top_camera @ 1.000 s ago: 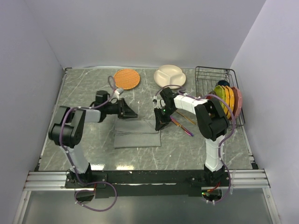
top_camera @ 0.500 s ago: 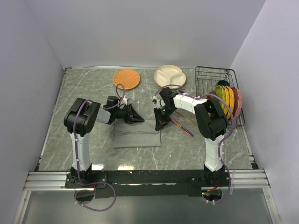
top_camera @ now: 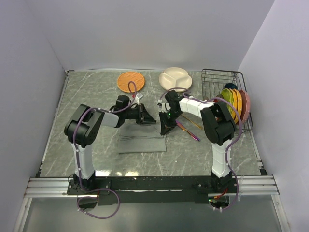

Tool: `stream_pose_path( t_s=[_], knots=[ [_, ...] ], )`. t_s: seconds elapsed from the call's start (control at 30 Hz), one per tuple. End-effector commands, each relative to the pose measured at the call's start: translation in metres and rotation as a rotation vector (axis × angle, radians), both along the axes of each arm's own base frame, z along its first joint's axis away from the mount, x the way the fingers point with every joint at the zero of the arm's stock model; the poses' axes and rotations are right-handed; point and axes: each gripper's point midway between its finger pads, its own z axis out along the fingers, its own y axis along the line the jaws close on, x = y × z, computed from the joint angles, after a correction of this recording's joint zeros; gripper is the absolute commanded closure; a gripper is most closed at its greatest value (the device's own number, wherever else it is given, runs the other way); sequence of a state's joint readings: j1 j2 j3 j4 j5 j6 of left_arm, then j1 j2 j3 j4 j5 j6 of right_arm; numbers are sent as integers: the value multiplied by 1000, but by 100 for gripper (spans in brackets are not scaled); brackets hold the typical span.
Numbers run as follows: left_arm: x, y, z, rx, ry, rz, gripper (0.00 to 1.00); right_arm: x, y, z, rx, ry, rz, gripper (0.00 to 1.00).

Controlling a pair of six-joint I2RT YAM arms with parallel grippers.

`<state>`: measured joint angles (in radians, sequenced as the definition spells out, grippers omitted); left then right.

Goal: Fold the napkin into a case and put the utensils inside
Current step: Smooth out the 2/3-rectangle-folded napkin at the center of the board.

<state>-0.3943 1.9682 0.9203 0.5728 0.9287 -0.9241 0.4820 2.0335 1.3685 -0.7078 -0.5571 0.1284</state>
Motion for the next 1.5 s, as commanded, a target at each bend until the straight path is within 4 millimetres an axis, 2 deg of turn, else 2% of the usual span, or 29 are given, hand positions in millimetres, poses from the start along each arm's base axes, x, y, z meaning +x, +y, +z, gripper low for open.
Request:
stream_pose_path(
  t_s=[0.0, 0.1, 0.2, 0.3, 0.33, 0.37, 0.4, 0.43, 0.47, 0.53, 0.57, 0.63, 0.67, 0.77, 0.8, 0.87, 1.0, 1.13, 1.23, 1.27, 1.3, 1.33, 1.37, 1.4, 1.43, 1.47],
  knots=[
    [8, -6, -31, 56, 63, 19, 89, 8, -15, -12, -92, -56, 15, 85],
    [5, -1, -61, 118, 111, 21, 92, 8, -15, -10, -85, -59, 11, 85],
    [2, 1, -78, 162, 133, 19, 95, 10, -12, -1, -61, -62, 17, 83],
    [2, 3, -88, 196, 139, 18, 96, 15, -5, 29, 50, -60, -15, 78],
    [3, 3, -89, 200, 137, 17, 96, 18, -2, 47, 103, -75, -32, 75],
    [5, 3, -89, 202, 135, 19, 97, 20, 9, 66, 223, -71, -36, 69],
    [5, 2, -90, 203, 139, 18, 98, 24, 6, 75, 270, -49, -105, 65],
    [5, 1, -90, 205, 133, 16, 98, 27, 10, 94, 330, -79, -121, 60],
    [5, 1, -90, 211, 130, 15, 98, 37, 16, 105, 389, -130, -125, 53],
    [5, 0, -90, 211, 124, 12, 98, 37, 24, 117, 451, -109, -157, 49],
    [3, 0, -91, 215, 129, 10, 98, 45, 30, 123, 494, -135, -162, 48],
    [3, 0, -91, 217, 126, 11, 98, 46, 36, 115, 510, -64, -219, 50],
    [4, 0, -91, 221, 125, 12, 98, 50, 40, 113, 526, -64, -226, 55],
    [5, -1, -91, 218, 126, 8, 97, 49, 43, 88, 493, 24, -271, 68],
    [5, -1, -92, 221, 129, 11, 97, 44, 39, 72, 466, 63, -292, 71],
    [8, -3, -92, 218, 129, 7, 98, 35, 33, 57, 424, 97, -306, 76],
    [12, -5, -95, 220, 133, 7, 97, 5, 13, 12, 304, 194, -334, 78],
    [14, -5, -90, 206, 124, -2, 95, 0, -8, -27, 164, 237, -394, 80],
    [20, -2, -58, 114, 51, -9, 79, 3, -16, -39, 108, 249, -420, 81],
    [23, -1, -33, 76, -2, -14, 67, 4, -18, -39, 96, 250, -418, 81],
    [24, 3, -18, 53, -30, -18, 62, 7, -20, -41, 76, 238, -420, 81],
    [17, 11, -5, 13, -38, -47, 59, 7, -22, -41, 64, 233, -420, 81],
    [16, 16, 21, -17, -94, -54, 57, 8, -23, -41, 60, 225, -416, 81],
    [14, 21, 30, -25, -104, -55, 56, 9, -24, -40, 56, 221, -415, 81],
    [3, 29, 33, -37, -87, -69, 55, 8, -24, -40, 53, 222, -415, 82],
    [-7, 31, 46, -53, -102, -88, 56, 9, -24, -38, 56, 220, -413, 82]
  ],
)
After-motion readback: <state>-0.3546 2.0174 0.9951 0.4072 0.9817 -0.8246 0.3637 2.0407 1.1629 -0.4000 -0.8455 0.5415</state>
